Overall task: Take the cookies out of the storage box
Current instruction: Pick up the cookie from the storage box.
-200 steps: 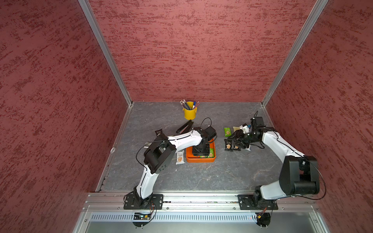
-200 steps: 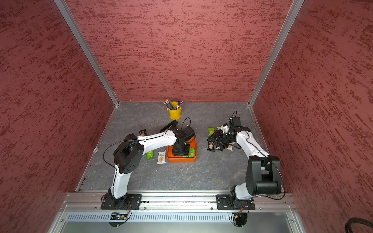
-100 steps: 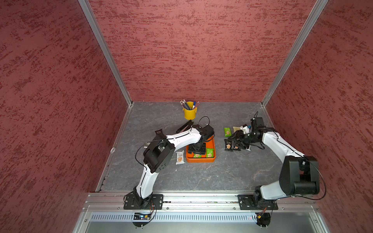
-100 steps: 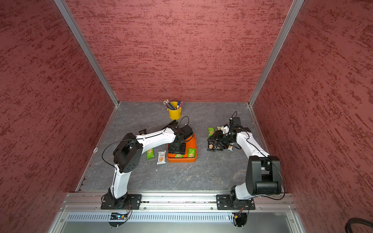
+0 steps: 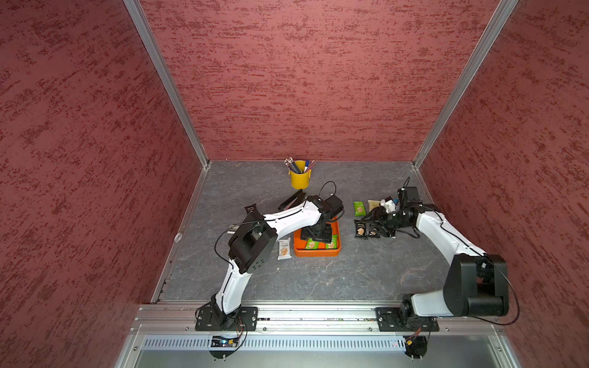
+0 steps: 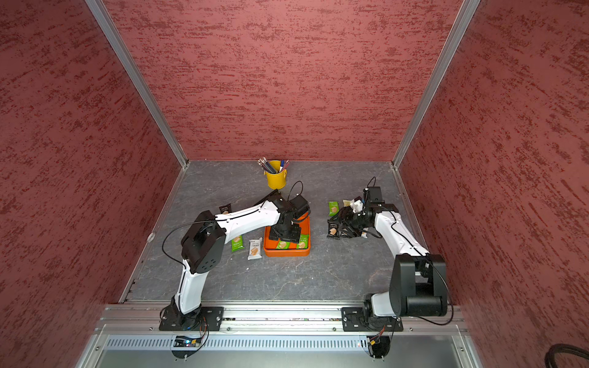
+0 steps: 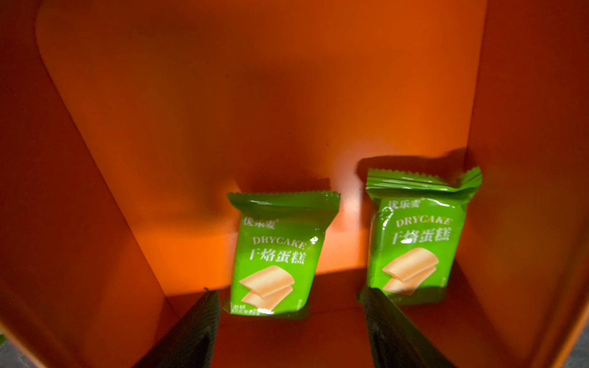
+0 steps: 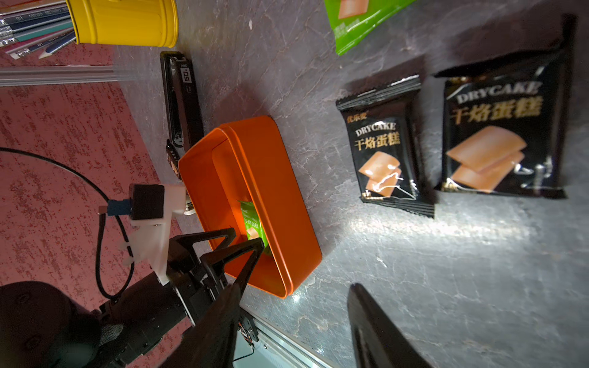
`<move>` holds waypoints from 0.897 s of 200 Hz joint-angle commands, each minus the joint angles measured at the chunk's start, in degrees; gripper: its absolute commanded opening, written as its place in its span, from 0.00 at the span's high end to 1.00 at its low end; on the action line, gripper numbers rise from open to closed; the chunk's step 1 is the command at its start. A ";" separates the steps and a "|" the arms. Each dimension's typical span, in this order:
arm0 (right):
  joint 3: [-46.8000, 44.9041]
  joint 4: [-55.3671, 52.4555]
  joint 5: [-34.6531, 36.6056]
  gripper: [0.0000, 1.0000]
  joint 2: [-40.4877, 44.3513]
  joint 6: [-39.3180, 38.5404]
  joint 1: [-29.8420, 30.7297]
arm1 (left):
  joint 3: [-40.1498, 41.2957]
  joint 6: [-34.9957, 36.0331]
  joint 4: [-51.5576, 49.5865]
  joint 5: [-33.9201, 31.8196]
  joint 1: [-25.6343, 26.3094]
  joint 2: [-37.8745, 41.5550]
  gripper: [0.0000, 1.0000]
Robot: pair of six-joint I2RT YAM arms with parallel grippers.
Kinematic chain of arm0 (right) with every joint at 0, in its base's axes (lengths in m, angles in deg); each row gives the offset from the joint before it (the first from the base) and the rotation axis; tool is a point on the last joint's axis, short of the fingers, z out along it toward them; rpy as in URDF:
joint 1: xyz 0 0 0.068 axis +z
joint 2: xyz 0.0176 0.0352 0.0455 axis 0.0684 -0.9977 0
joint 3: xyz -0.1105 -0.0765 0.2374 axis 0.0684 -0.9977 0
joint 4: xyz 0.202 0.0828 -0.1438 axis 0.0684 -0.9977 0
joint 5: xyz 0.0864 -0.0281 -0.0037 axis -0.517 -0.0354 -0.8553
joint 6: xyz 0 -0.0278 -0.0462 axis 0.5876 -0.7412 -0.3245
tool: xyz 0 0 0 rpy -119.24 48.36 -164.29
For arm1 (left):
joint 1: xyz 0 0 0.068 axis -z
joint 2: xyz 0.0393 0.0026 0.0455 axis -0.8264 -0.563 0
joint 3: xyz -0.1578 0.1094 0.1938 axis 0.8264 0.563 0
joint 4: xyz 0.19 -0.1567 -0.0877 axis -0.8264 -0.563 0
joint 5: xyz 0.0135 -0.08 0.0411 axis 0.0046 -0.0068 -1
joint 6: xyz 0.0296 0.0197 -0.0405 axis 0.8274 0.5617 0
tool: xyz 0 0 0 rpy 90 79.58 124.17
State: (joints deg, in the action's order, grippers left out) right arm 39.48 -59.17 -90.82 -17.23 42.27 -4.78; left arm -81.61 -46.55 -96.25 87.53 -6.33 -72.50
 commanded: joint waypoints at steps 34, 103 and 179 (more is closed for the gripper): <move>-1.10 -2.44 2.48 0.41 2.96 -0.75 -0.46 | 1.46 1.80 2.73 -0.54 -0.63 -3.01 0.28; -1.24 -4.28 4.00 0.41 4.86 -0.38 -0.50 | 2.71 2.65 5.17 0.96 -2.34 -3.59 0.49; -1.73 0.37 2.16 0.41 3.37 3.81 -0.49 | 3.99 2.13 4.96 2.39 -5.76 3.94 0.54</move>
State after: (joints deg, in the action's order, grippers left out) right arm 38.21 -61.88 -88.11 -13.52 43.96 -4.78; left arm -78.00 -44.28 -91.35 89.63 -10.87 -73.31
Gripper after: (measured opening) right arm 0.588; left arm 0.463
